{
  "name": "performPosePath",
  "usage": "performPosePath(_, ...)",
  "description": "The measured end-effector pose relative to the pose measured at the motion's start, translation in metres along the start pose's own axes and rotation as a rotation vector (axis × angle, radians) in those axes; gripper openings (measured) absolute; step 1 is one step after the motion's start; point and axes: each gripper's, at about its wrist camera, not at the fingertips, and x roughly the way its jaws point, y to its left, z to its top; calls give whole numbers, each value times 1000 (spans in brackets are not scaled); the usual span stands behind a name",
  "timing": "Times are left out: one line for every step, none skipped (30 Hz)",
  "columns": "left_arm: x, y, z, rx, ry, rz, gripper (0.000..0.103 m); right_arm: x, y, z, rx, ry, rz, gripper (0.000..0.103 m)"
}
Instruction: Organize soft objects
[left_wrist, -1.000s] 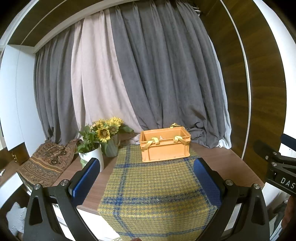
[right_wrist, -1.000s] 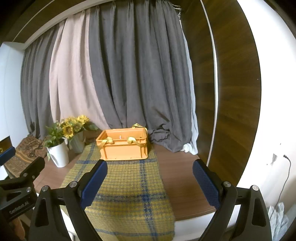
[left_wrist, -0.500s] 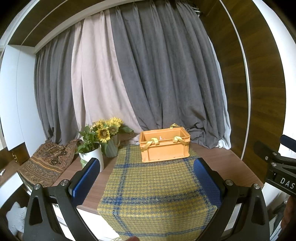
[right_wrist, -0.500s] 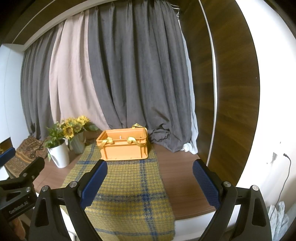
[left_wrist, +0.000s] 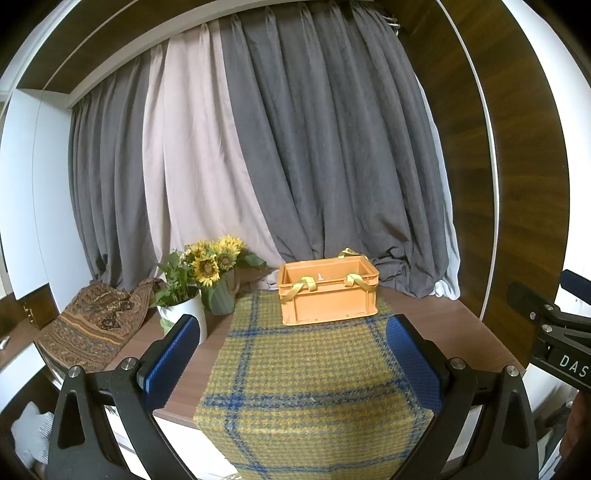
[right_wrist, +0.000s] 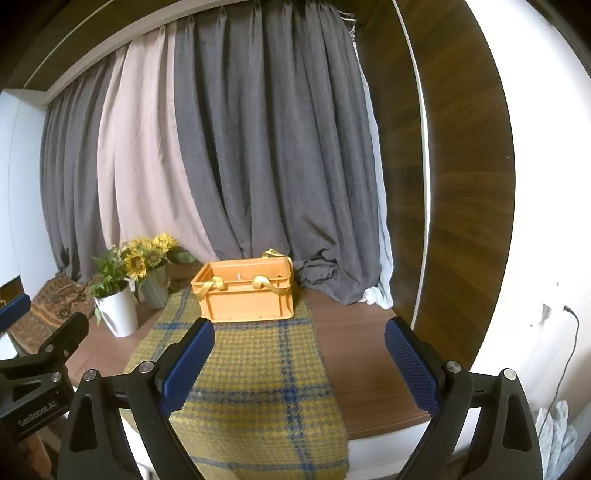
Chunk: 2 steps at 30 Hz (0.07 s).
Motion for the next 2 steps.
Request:
performPosePath(0, 1, 0, -1, 0, 1, 103, -1, 1, 0, 0, 0, 1, 94)
performPosePath(0, 1, 0, -2, -1, 3, 103, 0, 0, 0, 0, 0, 2, 94)
